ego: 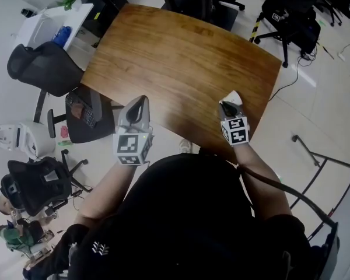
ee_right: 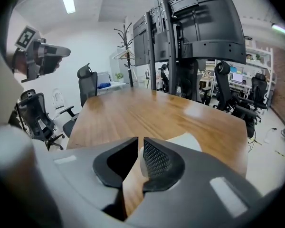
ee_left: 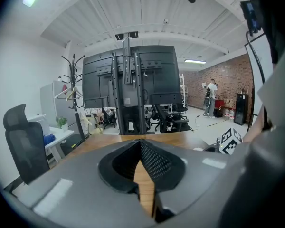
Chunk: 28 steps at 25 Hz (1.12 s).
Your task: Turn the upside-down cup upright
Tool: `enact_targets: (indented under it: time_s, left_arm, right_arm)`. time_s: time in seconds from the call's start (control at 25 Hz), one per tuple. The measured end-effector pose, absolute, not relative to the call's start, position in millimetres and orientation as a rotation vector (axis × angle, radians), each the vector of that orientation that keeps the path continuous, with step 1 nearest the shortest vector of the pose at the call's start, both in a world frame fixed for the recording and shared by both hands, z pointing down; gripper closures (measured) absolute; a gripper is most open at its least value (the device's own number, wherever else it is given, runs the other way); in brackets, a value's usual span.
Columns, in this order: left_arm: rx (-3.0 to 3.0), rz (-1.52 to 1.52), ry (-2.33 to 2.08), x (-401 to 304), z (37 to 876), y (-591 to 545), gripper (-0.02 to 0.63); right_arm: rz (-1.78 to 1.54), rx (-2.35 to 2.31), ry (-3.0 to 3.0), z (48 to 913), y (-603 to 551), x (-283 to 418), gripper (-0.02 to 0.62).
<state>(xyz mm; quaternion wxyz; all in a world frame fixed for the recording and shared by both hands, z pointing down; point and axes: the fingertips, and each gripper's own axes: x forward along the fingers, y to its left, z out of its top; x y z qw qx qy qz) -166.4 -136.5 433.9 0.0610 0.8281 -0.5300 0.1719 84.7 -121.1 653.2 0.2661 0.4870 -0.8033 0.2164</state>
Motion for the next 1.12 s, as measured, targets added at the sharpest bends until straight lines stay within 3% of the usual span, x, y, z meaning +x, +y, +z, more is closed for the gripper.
enact_targets:
  time_s: [0.32, 0.4, 0.48, 0.6, 0.76, 0.92, 1.12]
  left_arm:
    - [2.505, 0.526, -1.605, -165.6, 434.3, -134.6, 0.606]
    - [2.504, 0.525, -1.608, -165.6, 433.4, -134.6, 0.606]
    - [2.493, 0.521, -1.622, -168.3, 432.0, -135.7, 0.606]
    - [2.481, 0.523, -1.640, -172.9, 430.1, -136.0, 0.606]
    - [2.469, 0.529, -1.662, -182.1, 427.8, -135.9, 0.606]
    - [2.447, 0.524, -1.699, -193.7, 424.7, -139.6, 0.606]
    - [2.446, 0.512, -1.684, -190.0, 427.1, -141.8, 0.606]
  right_arm:
    - [0.602, 1.342, -2.233, 639.7, -123.6, 95.1, 0.540]
    - [0.588, 1.435, -2.243, 624.8, -133.4, 117.1, 0.488]
    - [0.620, 1.498, -2.216, 620.6, -143.7, 140.9, 0.390]
    - [0.729, 1.478, -2.176, 632.3, -150.5, 158.2, 0.350]
    - [0.955, 1.423, -2.175, 654.8, -148.6, 153.8, 0.356]
    - [0.881, 1.362, -2.201, 651.8, -146.6, 141.8, 0.455]
    - [0.674, 1.183, -2.289, 626.0, -142.6, 111.4, 0.533]
